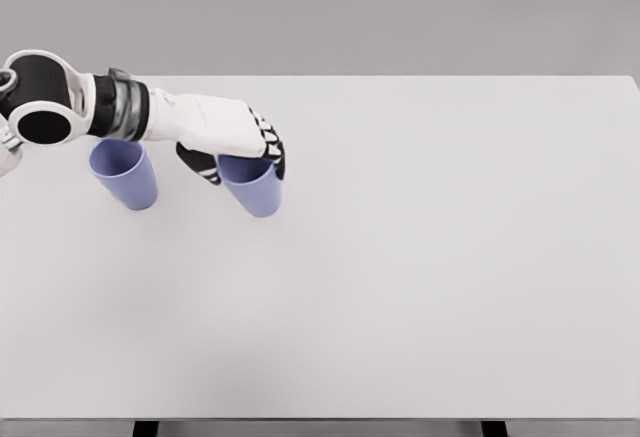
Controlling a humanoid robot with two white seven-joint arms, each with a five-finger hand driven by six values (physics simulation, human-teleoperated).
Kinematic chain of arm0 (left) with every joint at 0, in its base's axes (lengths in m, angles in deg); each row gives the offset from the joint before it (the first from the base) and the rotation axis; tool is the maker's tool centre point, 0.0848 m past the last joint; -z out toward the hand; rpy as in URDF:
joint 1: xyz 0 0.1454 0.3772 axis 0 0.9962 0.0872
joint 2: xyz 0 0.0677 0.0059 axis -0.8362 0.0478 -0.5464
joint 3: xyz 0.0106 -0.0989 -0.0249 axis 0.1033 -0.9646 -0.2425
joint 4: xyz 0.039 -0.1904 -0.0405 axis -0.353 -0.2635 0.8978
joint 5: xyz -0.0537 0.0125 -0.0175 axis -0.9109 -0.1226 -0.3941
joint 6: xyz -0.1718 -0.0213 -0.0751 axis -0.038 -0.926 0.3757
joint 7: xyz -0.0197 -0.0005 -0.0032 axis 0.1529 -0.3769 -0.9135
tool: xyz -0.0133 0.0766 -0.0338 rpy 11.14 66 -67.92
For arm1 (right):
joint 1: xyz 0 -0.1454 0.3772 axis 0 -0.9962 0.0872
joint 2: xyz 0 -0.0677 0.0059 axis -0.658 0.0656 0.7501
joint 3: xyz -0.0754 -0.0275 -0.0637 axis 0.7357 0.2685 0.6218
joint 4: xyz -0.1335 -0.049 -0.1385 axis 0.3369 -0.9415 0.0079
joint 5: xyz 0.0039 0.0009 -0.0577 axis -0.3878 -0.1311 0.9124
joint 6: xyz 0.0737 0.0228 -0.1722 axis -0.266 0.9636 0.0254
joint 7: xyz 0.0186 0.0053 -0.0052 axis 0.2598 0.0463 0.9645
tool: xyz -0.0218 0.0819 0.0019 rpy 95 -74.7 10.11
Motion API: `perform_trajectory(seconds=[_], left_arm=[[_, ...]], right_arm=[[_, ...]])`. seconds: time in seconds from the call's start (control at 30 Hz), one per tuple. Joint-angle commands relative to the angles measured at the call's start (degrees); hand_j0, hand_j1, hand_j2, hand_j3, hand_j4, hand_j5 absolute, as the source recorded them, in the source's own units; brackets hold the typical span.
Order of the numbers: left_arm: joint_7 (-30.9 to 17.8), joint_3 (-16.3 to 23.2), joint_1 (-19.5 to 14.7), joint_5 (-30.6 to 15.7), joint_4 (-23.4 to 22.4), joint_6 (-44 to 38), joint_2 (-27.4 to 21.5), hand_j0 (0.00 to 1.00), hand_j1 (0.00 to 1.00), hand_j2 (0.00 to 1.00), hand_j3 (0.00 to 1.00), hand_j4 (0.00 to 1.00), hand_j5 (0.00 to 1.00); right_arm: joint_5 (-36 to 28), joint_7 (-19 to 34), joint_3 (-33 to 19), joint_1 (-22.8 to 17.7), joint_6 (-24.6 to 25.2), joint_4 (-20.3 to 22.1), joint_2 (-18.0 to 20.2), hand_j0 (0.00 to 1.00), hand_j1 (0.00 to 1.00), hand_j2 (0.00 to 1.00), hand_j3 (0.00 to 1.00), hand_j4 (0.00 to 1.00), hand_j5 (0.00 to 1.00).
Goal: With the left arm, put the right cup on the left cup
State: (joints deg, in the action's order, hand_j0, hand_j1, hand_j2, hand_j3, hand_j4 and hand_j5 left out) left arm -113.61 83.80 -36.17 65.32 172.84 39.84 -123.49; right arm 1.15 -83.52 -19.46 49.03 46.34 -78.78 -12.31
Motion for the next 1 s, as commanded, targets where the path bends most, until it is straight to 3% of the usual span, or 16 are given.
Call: perform_trajectory(seconds=[0.0, 0.97], left_arm=[[0.0, -0.4, -0.1, -0.2, -0.1, -0.1, -0.7, 0.68, 0.68, 0.68, 0.68, 0.68, 0.68], [0.0, -4.6, -2.4, -0.3, -0.6, 0.2, -7.4, 0.69, 0.69, 0.69, 0.69, 0.69, 0.69]], right_arm=[[0.0, 0.0, 0.0, 0.0, 0.1, 0.1, 0.0, 1.0, 1.0, 1.0, 1.0, 1.0, 1.0], [0.0, 0.0, 0.0, 0.0, 0.0, 0.1, 0.0, 1.0, 1.0, 1.0, 1.0, 1.0, 1.0]])
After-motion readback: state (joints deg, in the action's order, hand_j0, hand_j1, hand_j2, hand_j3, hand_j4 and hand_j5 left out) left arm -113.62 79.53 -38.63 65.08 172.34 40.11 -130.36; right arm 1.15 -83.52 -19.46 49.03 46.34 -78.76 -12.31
